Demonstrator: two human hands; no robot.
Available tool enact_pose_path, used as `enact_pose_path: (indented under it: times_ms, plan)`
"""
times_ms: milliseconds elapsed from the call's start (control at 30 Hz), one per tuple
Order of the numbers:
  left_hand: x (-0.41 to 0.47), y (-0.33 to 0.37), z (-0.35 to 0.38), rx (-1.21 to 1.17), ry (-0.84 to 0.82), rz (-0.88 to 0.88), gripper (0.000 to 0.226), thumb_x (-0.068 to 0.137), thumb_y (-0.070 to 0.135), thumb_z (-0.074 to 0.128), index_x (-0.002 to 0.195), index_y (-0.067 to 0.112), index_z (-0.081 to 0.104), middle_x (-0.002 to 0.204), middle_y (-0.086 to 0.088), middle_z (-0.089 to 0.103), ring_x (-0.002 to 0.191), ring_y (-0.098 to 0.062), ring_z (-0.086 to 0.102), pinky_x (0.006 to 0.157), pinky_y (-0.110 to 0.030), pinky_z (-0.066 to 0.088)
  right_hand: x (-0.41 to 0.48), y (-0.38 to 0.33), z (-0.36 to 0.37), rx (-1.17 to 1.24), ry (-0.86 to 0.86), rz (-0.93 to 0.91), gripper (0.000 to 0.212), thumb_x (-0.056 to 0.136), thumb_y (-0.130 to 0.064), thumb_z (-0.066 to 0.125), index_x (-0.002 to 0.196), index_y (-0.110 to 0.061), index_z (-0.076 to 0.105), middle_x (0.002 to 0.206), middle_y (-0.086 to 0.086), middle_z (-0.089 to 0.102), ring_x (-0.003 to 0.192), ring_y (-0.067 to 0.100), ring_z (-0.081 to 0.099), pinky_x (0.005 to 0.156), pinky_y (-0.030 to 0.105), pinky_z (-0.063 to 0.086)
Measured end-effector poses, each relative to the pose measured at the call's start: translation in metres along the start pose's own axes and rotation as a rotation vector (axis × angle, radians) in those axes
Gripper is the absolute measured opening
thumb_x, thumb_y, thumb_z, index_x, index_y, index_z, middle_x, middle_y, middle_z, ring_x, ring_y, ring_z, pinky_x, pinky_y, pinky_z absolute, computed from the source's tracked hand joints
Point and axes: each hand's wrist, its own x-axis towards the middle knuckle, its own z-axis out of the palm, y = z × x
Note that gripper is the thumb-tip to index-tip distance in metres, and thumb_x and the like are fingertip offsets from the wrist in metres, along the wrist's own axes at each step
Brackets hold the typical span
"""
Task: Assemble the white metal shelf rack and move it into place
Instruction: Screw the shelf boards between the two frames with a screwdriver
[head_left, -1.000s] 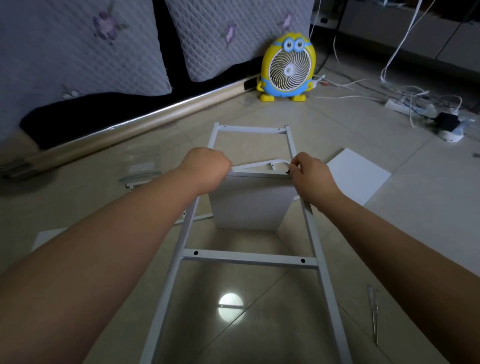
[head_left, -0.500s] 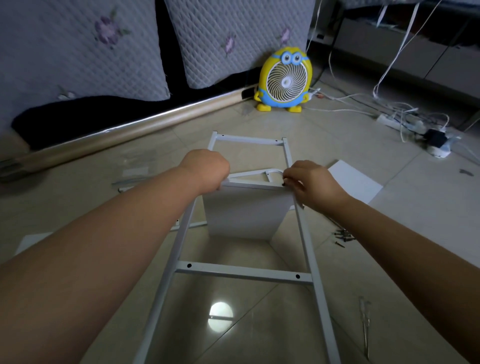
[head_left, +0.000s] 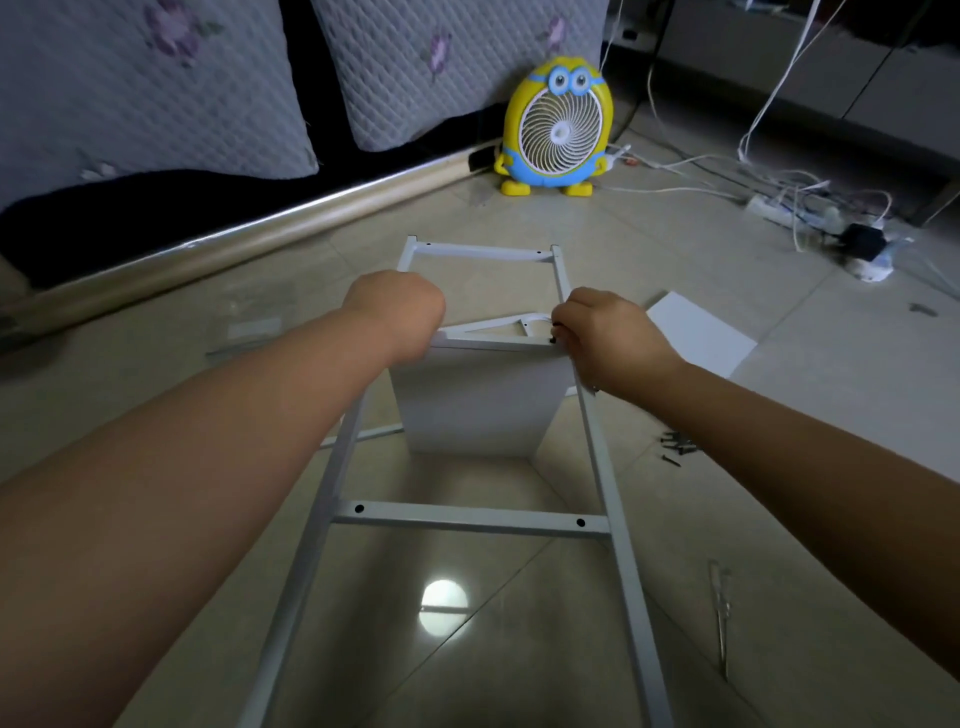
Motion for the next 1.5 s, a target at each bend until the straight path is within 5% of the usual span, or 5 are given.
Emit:
enact_pose_path:
  times_ms: [233,633,800,1167,1500]
  plan:
    - [0.009,0.026,-0.005,-0.439,0.023,0.183,0.028,0.089,0.025,0.058,0.113,0.011,0.063,0.110,-0.006,0.061,0.106,-0.025,0.053,0.079,-0.026,0.038,-0.008,0.000,0.007,0.073,0.064,0.023,0.017,0.074,-0.002,0.053,0.059,0.004,0.060,0.058,0.019,0.056,0.049,0.032,0.054,0.053,0.024,0.041]
    - [0.003,0.065,0.020,-0.121,0.243,0.072,0.034,0.088,0.003,0.039,0.122,0.006,0.043,0.120,-0.012,0.050,0.110,-0.031,0.048,0.085,-0.037,0.037,-0.004,0.004,0.017,0.139,0.210,0.085,0.015,0.076,-0.003,0.055,0.069,0.005,0.066,0.066,0.023,0.055,0.054,0.035,0.054,0.057,0.025,0.036]
    - [0.004,0.067,0.021,-0.150,0.271,0.045,0.034,0.087,0.004,0.039,0.120,0.006,0.044,0.120,-0.013,0.049,0.111,-0.030,0.047,0.087,-0.037,0.035,0.002,0.010,0.009,0.093,0.048,-0.020,0.019,0.073,-0.004,0.050,0.063,0.006,0.063,0.062,0.022,0.056,0.058,0.037,0.056,0.055,0.029,0.041]
    - [0.006,0.068,0.029,-0.270,0.311,0.027,0.026,0.089,0.006,0.043,0.114,0.012,0.047,0.113,-0.009,0.053,0.102,-0.025,0.050,0.088,-0.034,0.036,0.028,0.001,-0.036,-0.412,-0.468,-0.282,0.020,0.090,-0.004,0.043,0.101,-0.002,0.059,0.110,0.013,0.051,0.098,0.031,0.053,0.070,0.032,0.033]
    - [0.006,0.067,0.030,-0.242,0.309,0.051,0.027,0.091,0.009,0.043,0.117,0.011,0.046,0.113,-0.008,0.054,0.100,-0.025,0.051,0.087,-0.034,0.039,0.032,-0.006,-0.035,-0.447,-0.505,-0.283,0.022,0.093,-0.009,0.042,0.106,-0.003,0.059,0.113,0.011,0.051,0.101,0.030,0.053,0.070,0.030,0.032]
